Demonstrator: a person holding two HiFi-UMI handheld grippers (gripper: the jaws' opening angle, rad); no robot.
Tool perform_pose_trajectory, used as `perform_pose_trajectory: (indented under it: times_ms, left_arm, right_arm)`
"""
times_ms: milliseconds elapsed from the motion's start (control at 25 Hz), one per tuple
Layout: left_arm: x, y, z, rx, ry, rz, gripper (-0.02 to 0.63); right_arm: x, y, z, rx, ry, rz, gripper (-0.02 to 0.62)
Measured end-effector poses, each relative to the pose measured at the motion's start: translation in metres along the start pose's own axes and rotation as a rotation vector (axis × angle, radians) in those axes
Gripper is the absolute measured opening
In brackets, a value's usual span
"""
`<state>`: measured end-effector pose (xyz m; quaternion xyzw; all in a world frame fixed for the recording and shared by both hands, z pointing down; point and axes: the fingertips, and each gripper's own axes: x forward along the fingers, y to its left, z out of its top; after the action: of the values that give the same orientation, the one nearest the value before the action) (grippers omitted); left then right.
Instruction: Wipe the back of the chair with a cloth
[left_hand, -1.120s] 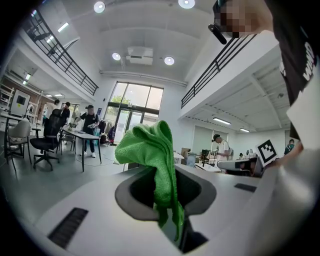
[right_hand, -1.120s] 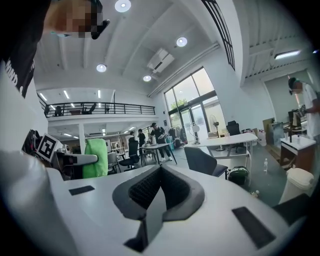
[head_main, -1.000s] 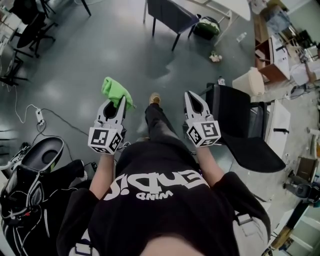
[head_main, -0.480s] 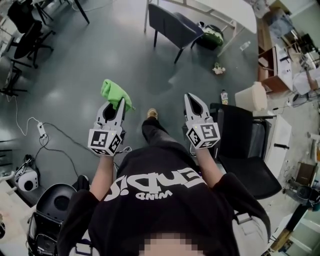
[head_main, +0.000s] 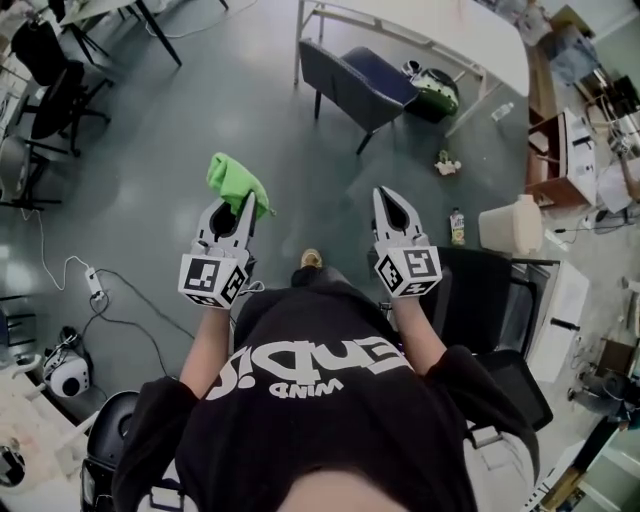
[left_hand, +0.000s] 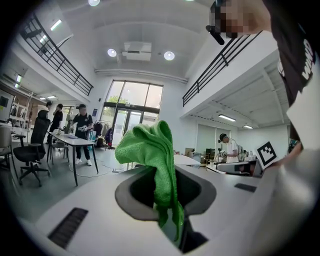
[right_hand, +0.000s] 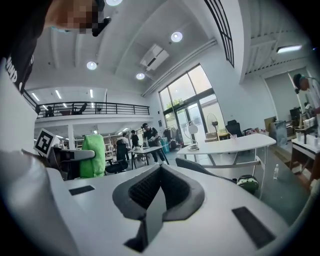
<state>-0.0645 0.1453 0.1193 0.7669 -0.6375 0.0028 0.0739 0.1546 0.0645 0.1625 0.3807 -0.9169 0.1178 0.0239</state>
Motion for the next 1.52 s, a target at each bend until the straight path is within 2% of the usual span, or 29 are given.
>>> perform_pose_trajectory:
  times_ms: [400, 680, 1000, 1200, 1520]
  left_arm:
    - [0.070, 0.047, 0.017, 0.013, 0.016, -0.057, 0.065]
    - [0.132, 0.073, 0.026, 0.025, 0.033, -0.163, 0.065]
    - [0.184, 0.086, 0.033, 0.026, 0.051, -0.258, 0.066]
    - [0.201, 0.095, 0.037, 0.030, 0.043, -0.272, 0.065]
    - [0.230, 0.105, 0.011, 0.025, 0.038, -0.288, 0.066]
  right_arm:
    - [0.068, -0.021, 0.019, 0.010, -0.007, -0.047, -0.003]
    - [0.112, -0.040, 0.039, 0.018, -0.067, -0.140, -0.003]
    - [0.134, -0.060, 0.046, 0.047, -0.076, -0.221, -0.003]
    - [0.147, -0.062, 0.046, 0.050, -0.080, -0.228, -0.003]
    - [0.163, -0.081, 0.029, 0.038, -0.093, -0.250, -0.003]
